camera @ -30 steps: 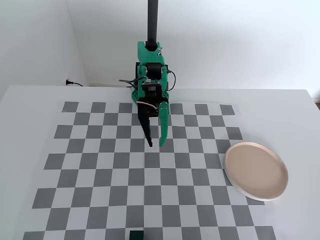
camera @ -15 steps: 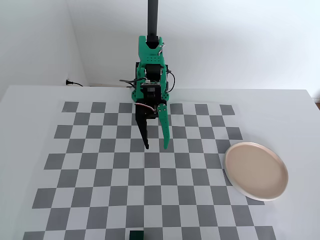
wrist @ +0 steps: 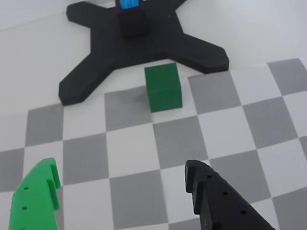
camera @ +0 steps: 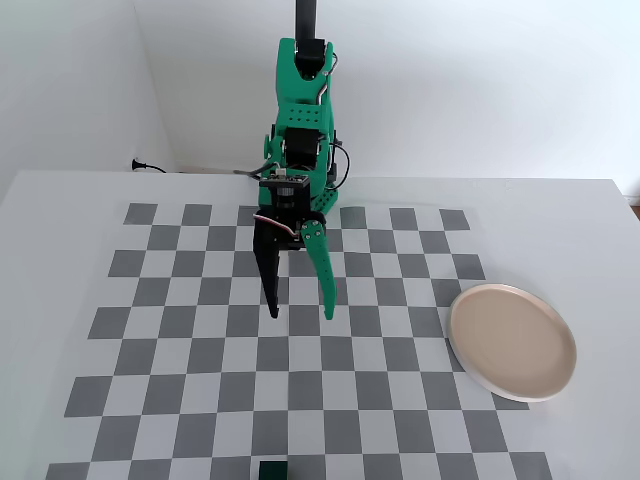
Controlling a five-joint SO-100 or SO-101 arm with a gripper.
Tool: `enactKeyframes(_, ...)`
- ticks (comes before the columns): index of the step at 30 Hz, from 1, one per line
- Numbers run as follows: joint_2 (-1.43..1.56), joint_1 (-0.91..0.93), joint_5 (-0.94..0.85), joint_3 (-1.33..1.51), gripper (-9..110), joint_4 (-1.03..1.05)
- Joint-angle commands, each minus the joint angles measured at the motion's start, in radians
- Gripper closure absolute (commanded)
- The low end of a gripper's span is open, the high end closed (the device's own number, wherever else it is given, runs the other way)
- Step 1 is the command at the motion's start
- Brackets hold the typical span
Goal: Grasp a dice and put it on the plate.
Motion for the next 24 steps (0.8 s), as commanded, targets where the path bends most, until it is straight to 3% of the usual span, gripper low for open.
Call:
enactKeyframes(1, -0.152, 0.008, -0.026, -0.207, 78, -0.049)
enactKeyframes(24, -0.856, 0.025, -0.066, -0.819, 79, -0.084)
